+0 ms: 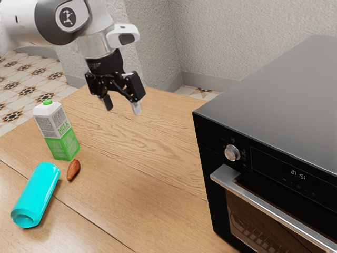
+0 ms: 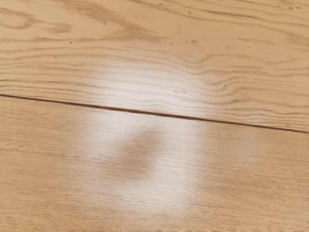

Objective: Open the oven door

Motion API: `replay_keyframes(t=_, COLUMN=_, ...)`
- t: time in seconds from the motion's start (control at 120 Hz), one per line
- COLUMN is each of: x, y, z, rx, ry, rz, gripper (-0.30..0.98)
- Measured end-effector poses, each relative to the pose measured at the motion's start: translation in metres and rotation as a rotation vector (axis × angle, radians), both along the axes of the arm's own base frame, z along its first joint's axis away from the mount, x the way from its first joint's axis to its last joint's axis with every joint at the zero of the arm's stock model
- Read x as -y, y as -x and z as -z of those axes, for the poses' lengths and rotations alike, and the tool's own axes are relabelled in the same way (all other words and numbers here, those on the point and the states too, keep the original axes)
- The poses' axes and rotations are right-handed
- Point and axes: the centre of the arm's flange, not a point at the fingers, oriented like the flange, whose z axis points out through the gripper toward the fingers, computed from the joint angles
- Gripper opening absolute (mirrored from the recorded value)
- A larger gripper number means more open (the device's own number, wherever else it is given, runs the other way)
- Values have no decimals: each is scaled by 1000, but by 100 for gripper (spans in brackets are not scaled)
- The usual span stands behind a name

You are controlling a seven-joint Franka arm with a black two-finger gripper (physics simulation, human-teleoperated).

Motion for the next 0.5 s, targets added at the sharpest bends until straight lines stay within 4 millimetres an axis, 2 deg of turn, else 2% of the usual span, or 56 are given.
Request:
replay_keyframes(t=0.1, x=-2, y=0, z=1, rx=-4, ry=2, rz=-3, gripper=69)
replay_keyframes(t=0.133, x=-4, y=3, z=-6, rx=8, ry=7, rz=-7, gripper=69)
replay_keyframes(t=0.15, x=-6, y=14, z=-30, rx=52, ry=7, rz=-7, gripper=69)
replay_keyframes(t=0.192, x=-2, y=75, z=-121, rx=235, ry=5, rz=71, gripper=69)
replay_keyframes(t=0.225, x=6, y=114, z=-161, rx=305, ry=-11, rz=142, gripper=69)
replay_keyframes(t=0.242, x=26, y=128, z=-171, rx=316, ry=-22, rz=204, gripper=69)
replay_keyframes(t=0.25, x=44, y=135, z=-174, rx=318, ry=-26, rz=253, gripper=69)
replay_keyframes(t=0.275, x=127, y=158, z=-174, rx=313, ry=-35, rz=464, gripper=69)
replay_keyframes(t=0.3, x=205, y=201, z=-158, rx=298, ry=-48, rz=675, gripper=68)
replay_keyframes(t=0.317, x=242, y=233, z=-146, rx=297, ry=-62, rz=790, gripper=68)
replay_keyframes(t=0.333, x=270, y=264, z=-134, rx=302, ry=-74, rz=893, gripper=68)
replay_keyframes(t=0.375, x=320, y=326, z=-108, rx=327, ry=-86, rz=1132, gripper=69)
replay_keyframes(t=0.417, x=348, y=363, z=-89, rx=362, ry=-85, rz=1316, gripper=69)
replay_keyframes(t=0.458, x=376, y=380, z=-76, rx=395, ry=-80, rz=1473, gripper=69)
replay_keyframes(t=0.5, x=413, y=377, z=-63, rx=408, ry=-66, rz=1615, gripper=69)
